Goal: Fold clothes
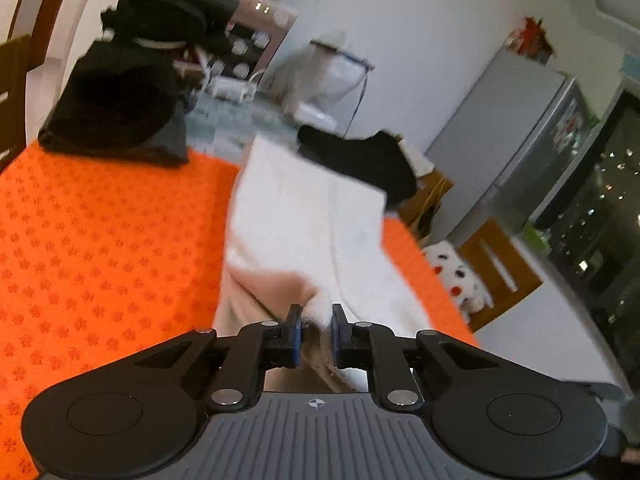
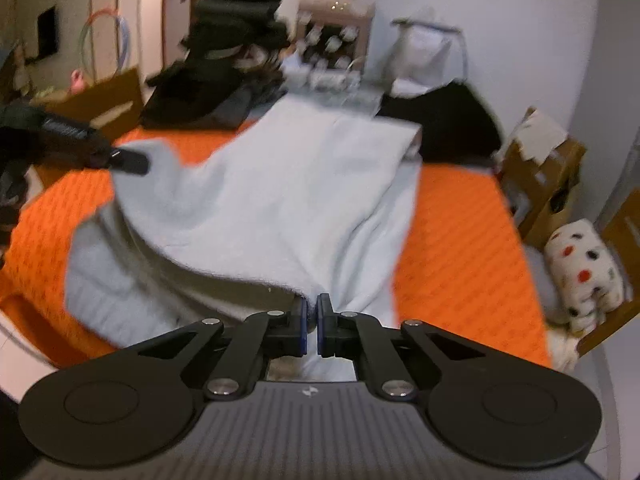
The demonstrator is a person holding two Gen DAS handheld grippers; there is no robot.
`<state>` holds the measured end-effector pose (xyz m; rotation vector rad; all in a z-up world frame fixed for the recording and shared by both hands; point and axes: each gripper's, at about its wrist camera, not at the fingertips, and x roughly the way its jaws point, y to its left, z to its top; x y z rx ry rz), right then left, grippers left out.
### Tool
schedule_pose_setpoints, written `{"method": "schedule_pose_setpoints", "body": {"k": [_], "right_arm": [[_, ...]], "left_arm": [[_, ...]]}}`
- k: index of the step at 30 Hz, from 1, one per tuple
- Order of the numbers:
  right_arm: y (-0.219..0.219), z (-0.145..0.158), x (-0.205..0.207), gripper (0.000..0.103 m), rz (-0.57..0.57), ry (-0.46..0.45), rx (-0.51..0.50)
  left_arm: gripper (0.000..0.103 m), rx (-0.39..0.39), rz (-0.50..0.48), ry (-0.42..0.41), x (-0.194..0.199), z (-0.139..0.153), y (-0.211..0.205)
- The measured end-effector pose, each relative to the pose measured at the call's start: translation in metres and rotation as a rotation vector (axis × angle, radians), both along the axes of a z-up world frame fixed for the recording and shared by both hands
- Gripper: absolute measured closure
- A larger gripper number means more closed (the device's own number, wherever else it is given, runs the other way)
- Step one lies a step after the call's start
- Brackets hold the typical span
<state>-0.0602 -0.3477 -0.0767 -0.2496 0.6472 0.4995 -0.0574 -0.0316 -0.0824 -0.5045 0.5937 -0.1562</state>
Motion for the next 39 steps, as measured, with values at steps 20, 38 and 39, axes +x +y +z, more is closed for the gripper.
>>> {"method": "schedule_pose_setpoints", "body": {"k": [20,38,39], "right_arm": [[-0.067,0.017,0.032,0.038,-0.049,0.207,0.173],[-0.071,0.077,0.231,0.016,-0.046,0.249,0.272],[-0.070,0.076,0.244,0.015,-0.036,0.254,0.278]], "left_arm": [[0.023,0.087,-0.052,0.128,-0.029,0.003,0.015],[0.005,0.060,-0.044,0.097,0.148,0.053,0.060],[0.002,0.066,-0.040,0.093,0.159,0.054,0.061]]}}
